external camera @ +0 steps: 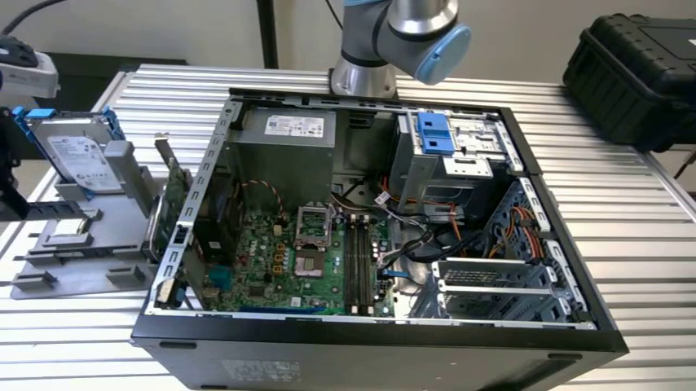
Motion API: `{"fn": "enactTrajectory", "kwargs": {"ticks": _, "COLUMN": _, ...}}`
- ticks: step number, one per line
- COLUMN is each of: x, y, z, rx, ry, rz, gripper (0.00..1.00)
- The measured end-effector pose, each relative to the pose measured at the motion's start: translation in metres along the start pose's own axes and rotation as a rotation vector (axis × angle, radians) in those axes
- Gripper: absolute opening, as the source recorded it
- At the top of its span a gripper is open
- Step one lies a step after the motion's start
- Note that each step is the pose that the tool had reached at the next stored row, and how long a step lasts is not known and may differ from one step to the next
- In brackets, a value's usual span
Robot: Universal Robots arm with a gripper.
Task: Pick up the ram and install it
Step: 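Pick up the ram and move it above insertion slot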
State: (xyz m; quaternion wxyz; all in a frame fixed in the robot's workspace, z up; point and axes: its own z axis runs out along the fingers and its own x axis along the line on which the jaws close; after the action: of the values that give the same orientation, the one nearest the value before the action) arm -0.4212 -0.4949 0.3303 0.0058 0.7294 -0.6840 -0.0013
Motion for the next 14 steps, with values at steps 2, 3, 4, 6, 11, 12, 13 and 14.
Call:
{"fn": "enactTrajectory", "kwargs": {"ticks": 2, "x": 0.0, "y": 0.0001, "z": -0.0054, "rx": -0.0001, "ry": 0.0, "rz": 0.0, "gripper": 0.0}}
{"fn": "enactTrajectory", "kwargs": {"ticks": 3, "x": 0.0001, "y": 0.0001, "z": -0.0079, "rx": 0.0, "ry": 0.0, "rz": 0.0, "gripper": 0.0}}
{"fn": "enactTrajectory", "kwargs": {"ticks": 4, "x": 0.0001, "y": 0.0001, "z": -0.0107, "rx": 0.0, "ry": 0.0, "rz": 0.0, "gripper": 0.0}}
{"fn": "enactTrajectory", "kwargs": {"ticks": 6, "x": 0.0001, "y": 0.0002, "z": -0.0154, "rx": 0.0, "ry": 0.0, "rz": 0.0, "gripper": 0.0}}
{"fn": "enactTrajectory", "kwargs": {"ticks": 11, "x": 0.0002, "y": 0.0002, "z": -0.0266, "rx": -0.0001, "ry": 0.0, "rz": 0.0, "gripper": 0.0}}
{"fn": "enactTrajectory", "kwargs": {"ticks": 12, "x": 0.0002, "y": 0.0003, "z": -0.0288, "rx": -0.0001, "ry": 0.0001, "rz": 0.0, "gripper": 0.0}}
{"fn": "enactTrajectory", "kwargs": {"ticks": 13, "x": 0.0002, "y": 0.0003, "z": -0.0309, "rx": -0.0001, "ry": 0.0, "rz": 0.0, "gripper": 0.0}}
{"fn": "enactTrajectory", "kwargs": {"ticks": 14, "x": 0.0002, "y": 0.0003, "z": -0.033, "rx": 0.0, "ry": 0.0, "rz": 0.0, "gripper": 0.0}}
